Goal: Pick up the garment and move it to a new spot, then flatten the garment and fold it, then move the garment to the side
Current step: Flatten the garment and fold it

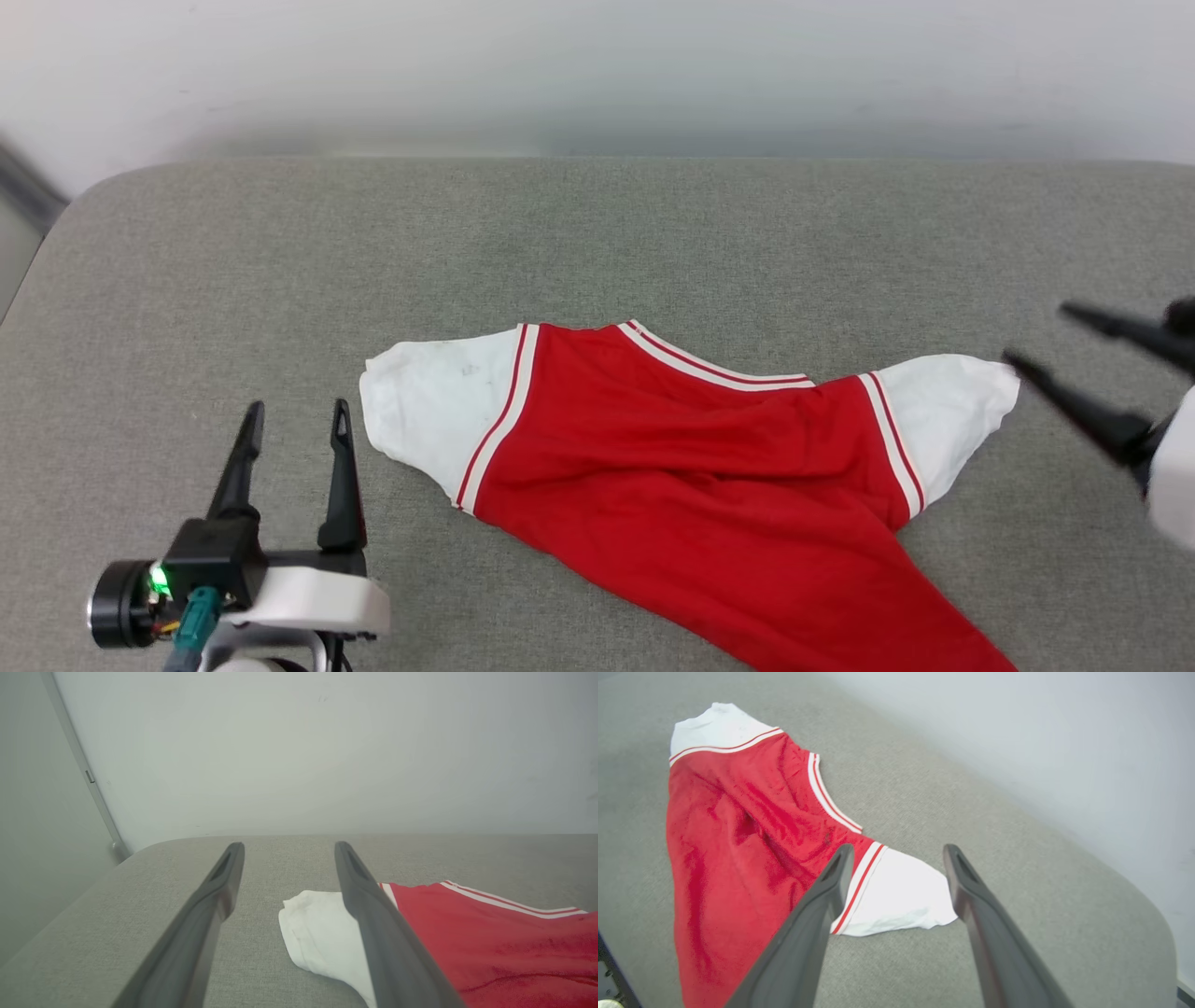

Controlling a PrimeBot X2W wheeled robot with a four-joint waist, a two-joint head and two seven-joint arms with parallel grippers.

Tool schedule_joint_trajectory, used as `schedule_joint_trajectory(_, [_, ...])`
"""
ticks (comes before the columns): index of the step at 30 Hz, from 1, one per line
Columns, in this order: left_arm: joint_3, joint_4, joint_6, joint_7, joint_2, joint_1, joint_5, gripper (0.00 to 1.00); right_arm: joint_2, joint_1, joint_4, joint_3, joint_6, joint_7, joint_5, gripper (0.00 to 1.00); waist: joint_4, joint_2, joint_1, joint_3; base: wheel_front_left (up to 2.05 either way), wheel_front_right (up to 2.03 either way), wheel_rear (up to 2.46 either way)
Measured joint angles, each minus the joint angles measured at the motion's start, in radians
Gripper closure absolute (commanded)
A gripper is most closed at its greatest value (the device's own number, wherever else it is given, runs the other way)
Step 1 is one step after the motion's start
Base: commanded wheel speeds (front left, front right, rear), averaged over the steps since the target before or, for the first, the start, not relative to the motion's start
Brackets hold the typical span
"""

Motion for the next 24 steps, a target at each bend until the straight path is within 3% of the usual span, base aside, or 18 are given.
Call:
schedule_joint_trajectory(3, [0.004, -0.01, -0.009, 0.0, 0.026, -0.034, 0.01, 0.0, 0.034, 0.008, 0.002, -0.15, 0.0, -0.02, -0.044, 0.0, 0.003, 0.0, 0.0, 0.004, 0.0, 0.0, 0.0])
schedule_joint_trajectory(7, [0.012, -0.024, -0.013, 0.0, 0.047, -0.062, 0.013, 0.0, 0.157, 0.03, 0.042, -0.347, 0.0, -0.044, -0.126, 0.0, -0.003, 0.0, 0.0, 0.017, 0.0, 0.0, 0.0])
schedule_joint_trajectory(10, [0.007, -0.03, -0.015, 0.0, 0.049, -0.08, 0.018, 0.0, 0.21, 0.025, 0.077, -0.432, 0.0, 0.009, -0.192, 0.0, -0.005, 0.0001, 0.0, 0.034, 0.0, 0.0, 0.0])
schedule_joint_trajectory(14, [-0.008, -0.03, -0.017, 0.0, 0.041, -0.093, 0.017, 0.0, 0.213, -0.022, 0.12, -0.418, 0.0, 0.178, -0.191, 0.0, -0.002, 0.0, 0.0001, 0.062, 0.0, 0.0, 0.0])
schedule_joint_trajectory(21, [-0.03, -0.026, -0.017, 0.0, 0.026, -0.126, 0.009, 0.0, 0.141, -0.138, 0.197, -0.288, 0.0, 0.583, -0.038, 0.0, 0.022, 0.0, 0.0001, 0.127, 0.0, 0.0, 0.0])
schedule_joint_trajectory(24, [-0.034, -0.034, -0.016, 0.0, 0.023, -0.145, 0.007, 0.0, 0.13, -0.201, 0.228, -0.253, 0.0, 0.698, -0.027, 0.0, 0.036, 0.0, 0.0001, 0.163, 0.0, 0.0, 0.0])
